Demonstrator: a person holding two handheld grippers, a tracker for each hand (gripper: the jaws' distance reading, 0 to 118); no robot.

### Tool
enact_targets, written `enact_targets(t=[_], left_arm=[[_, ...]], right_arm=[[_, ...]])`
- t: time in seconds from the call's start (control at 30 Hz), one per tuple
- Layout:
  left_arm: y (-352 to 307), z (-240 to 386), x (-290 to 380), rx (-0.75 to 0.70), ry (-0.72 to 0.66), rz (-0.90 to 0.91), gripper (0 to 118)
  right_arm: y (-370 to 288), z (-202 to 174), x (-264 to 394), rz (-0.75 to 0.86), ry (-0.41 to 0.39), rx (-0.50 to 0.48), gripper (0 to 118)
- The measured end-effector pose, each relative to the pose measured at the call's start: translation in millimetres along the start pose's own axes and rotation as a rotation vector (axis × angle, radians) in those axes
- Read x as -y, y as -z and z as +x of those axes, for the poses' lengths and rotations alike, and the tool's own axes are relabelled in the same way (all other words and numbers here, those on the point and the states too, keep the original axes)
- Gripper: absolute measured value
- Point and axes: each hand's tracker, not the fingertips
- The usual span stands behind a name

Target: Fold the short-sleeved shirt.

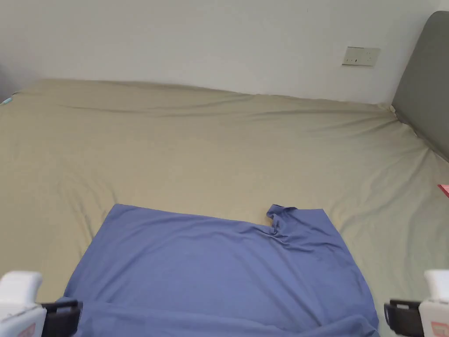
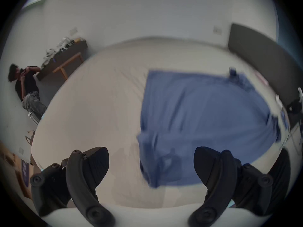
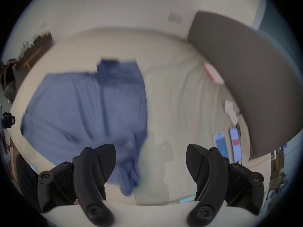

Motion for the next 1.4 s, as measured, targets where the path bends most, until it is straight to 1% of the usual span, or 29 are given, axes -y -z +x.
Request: enact_targets(t=[0.07, 0.1, 0.13, 0.2, 0.23, 0.27, 0.33, 0.37, 0.4, 0.43, 0.5, 0.53, 0.57, 0.63, 0.67, 0.73, 0.77, 0.87, 0.93, 1.0, 1.07, 1.13, 1.2, 1.23, 1.27, 1.3, 1.33, 1.37, 1.4], left_arm=[[-29.0, 4.1, -23.7, 0.007, -0.043, 0.164, 105], [-45.3, 8.6, -36.0, 0.026, -0.060, 0.245, 105], [-62.6, 16.5, -48.6, 0.036, -0.070, 0.309, 105], [-91.4, 33.7, -68.9, 0.016, -0.062, 0.418, 104], [-103.7, 42.9, -77.0, -0.006, -0.050, 0.468, 101], [-112.8, 51.5, -82.9, -0.020, -0.033, 0.507, 95], [-130.1, 71.3, -94.2, -0.030, 0.000, 0.577, 66], [-136.7, 79.7, -97.2, -0.018, 0.007, 0.604, 50], [-139.2, 84.9, -99.6, 0.001, 0.004, 0.631, 28], [-139.8, 89.3, -102.3, 0.023, 0.007, 0.651, 17], [-143.2, 103.3, -106.4, 0.012, 0.028, 0.663, 5], [-143.6, 109.4, -108.0, 0.008, 0.051, 0.673, 2], [-141.4, 113.9, -109.9, 0.000, 0.075, 0.681, 0], [-137.5, 123.0, -112.3, -0.022, 0.118, 0.680, 0], [-135.5, 125.2, -112.8, -0.028, 0.129, 0.678, 0], [-126.8, 128.8, -114.3, -0.023, 0.144, 0.667, 0], [-120.6, 130.0, -114.7, -0.022, 0.152, 0.661, 0], [-93.7, 132.8, -114.8, -0.014, 0.179, 0.619, 0], [-62.8, 130.1, -114.2, 0.035, 0.195, 0.523, 0], [-26.9, 125.3, -112.7, 0.101, 0.212, 0.413, 0], [18.9, 117.4, -111.8, 0.073, 0.234, 0.317, 0], [67.4, 102.1, -114.8, 0.065, 0.202, 0.237, 0], [115.9, 85.0, -125.2, 0.028, 0.150, 0.103, 0], [139.4, 75.1, -130.7, 0.040, 0.111, 0.058, 3], [160.3, 65.7, -135.8, 0.044, 0.067, 0.043, 17], [181.5, 59.1, -143.1, 0.018, 0.084, 0.033, 41], [203.0, 54.1, -150.5, -0.022, 0.095, 0.008, 63], [219.2, 51.2, -156.0, -0.059, 0.113, -0.014, 78], [238.4, 45.8, -162.1, -0.070, 0.129, -0.031, 86]], right_arm=[[-30.9, -9.1, -22.2, 0.184, 0.017, -0.010, 94], [-46.3, -17.2, -32.0, 0.261, 0.013, -0.019, 94], [-60.2, -26.5, -41.4, 0.314, -0.009, -0.030, 94], [-86.7, -50.6, -55.6, 0.423, -0.053, -0.022, 93], [-97.7, -61.4, -59.7, 0.481, -0.093, -0.035, 89], [-107.0, -71.1, -62.7, 0.529, -0.128, -0.051, 80], [-119.9, -96.7, -67.4, 0.573, -0.188, -0.038, 33], [-123.5, -108.3, -68.6, 0.589, -0.211, -0.033, 13], [-125.6, -118.8, -68.9, 0.606, -0.229, -0.022, 11], [-127.0, -128.5, -68.8, 0.624, -0.238, -0.056, 10], [-126.9, -145.2, -69.8, 0.618, -0.264, -0.081, 3], [-125.9, -151.8, -69.0, 0.629, -0.260, -0.082, 3], [-125.6, -156.2, -67.3, 0.673, -0.237, -0.086, 2], [-126.7, -160.5, -65.1, 0.724, -0.191, -0.096, 2], [-127.9, -161.1, -65.0, 0.730, -0.184, -0.119, 2], [-125.6, -164.0, -67.5, 0.722, -0.199, -0.118, 2], [-120.4, -166.3, -69.3, 0.712, -0.228, -0.091, 2], [-105.7, -164.7, -72.2, 0.693, -0.214, -0.079, 2], [-90.7, -160.5, -74.0, 0.632, -0.180, -0.115, 2], [-77.2, -155.5, -73.9, 0.606, -0.173, -0.113, 2], [-60.4, -150.7, -74.1, 0.568, -0.183, -0.087, 2], [-44.1, -143.1, -74.0, 0.535, -0.175, -0.085, 2], [-27.8, -135.5, -75.5, 0.492, -0.160, -0.075, 2], [-19.7, -131.0, -76.5, 0.471, -0.152, -0.069, 2], [-14.0, -125.1, -76.2, 0.459, -0.144, -0.064, 2], [-7.9, -120.2, -76.4, 0.448, -0.137, -0.057, 2], [-1.7, -115.2, -77.0, 0.431, -0.131, -0.045, 2], [3.5, -111.0, -77.4, 0.418, -0.125, -0.037, 2], [8.1, -105.1, -76.9, 0.403, -0.117, -0.034, 2]])
